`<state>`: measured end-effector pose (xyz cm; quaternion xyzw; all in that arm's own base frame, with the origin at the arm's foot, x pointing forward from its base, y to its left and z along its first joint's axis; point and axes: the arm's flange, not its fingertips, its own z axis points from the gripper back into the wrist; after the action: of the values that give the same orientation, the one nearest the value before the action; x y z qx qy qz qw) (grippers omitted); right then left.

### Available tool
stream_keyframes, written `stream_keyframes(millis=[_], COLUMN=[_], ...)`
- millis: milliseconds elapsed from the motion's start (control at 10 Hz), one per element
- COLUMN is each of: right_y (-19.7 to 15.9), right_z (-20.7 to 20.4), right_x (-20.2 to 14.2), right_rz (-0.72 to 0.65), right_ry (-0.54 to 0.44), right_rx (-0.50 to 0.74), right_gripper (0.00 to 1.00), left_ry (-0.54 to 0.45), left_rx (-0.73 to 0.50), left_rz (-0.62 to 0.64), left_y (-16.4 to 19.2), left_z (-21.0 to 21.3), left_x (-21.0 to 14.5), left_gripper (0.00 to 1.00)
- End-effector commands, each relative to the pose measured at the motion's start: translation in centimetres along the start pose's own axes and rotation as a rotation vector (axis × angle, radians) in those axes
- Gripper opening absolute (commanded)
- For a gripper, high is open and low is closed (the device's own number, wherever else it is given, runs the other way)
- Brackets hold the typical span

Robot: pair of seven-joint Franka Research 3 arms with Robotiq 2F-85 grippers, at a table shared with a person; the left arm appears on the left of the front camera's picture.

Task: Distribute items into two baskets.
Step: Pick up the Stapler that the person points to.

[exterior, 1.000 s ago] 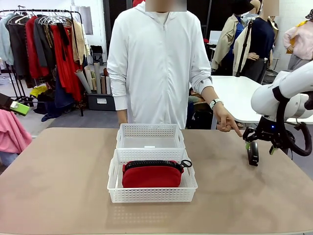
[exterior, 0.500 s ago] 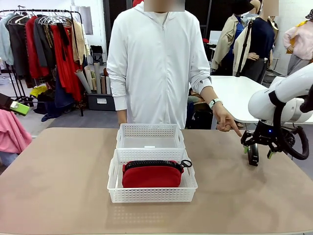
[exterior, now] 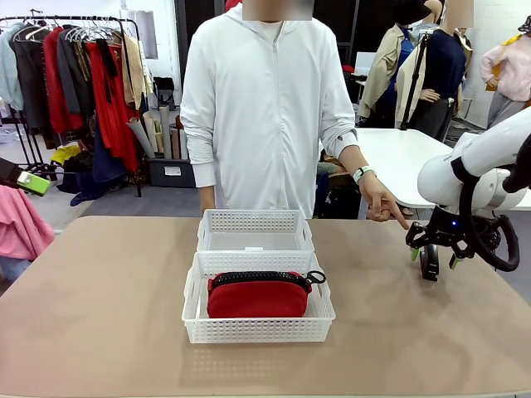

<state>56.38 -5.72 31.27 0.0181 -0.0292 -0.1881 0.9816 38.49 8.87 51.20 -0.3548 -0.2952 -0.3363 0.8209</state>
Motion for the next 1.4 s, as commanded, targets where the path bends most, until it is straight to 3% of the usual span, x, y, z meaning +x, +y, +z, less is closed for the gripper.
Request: stream_keyframes(millis=[0,200,600,700,1300], right_y=[0.63,0.74,0.66,0.64,0.39], right_z=[0.04,-0.11,-0.14,-0.11,-0.27], right_x=[0.65,0.76,0.78,0.79,0.14], right_rz=[0.013,0.026,0.035,0.019,0.033], right_ry=[-0.035,-0.030,-0.024,-0.022,-0.004], right_rx=[-0.044,-0.056,-0.059,-0.041,-0.023], right_gripper=[0.92,0.72,0.09,0.00,0.00], left_ry=[-0.003,-0.003,-0.003,-0.003,-0.003], left_rx=[-0.005,-0.005,-0.005,-0.005,-0.005], left_rz=[-0.003,-0.003,-0.003,-0.003,-0.003], left_y=[-0.12,-0.12,-0.12,-0.12,-0.12], left_z=[0.06,0.06,0.06,0.06,0.06], left_x=[0.00,0.00,0.00,0.00,0.00], left_gripper=[1.00,1.00,1.00,1.00,1.00])
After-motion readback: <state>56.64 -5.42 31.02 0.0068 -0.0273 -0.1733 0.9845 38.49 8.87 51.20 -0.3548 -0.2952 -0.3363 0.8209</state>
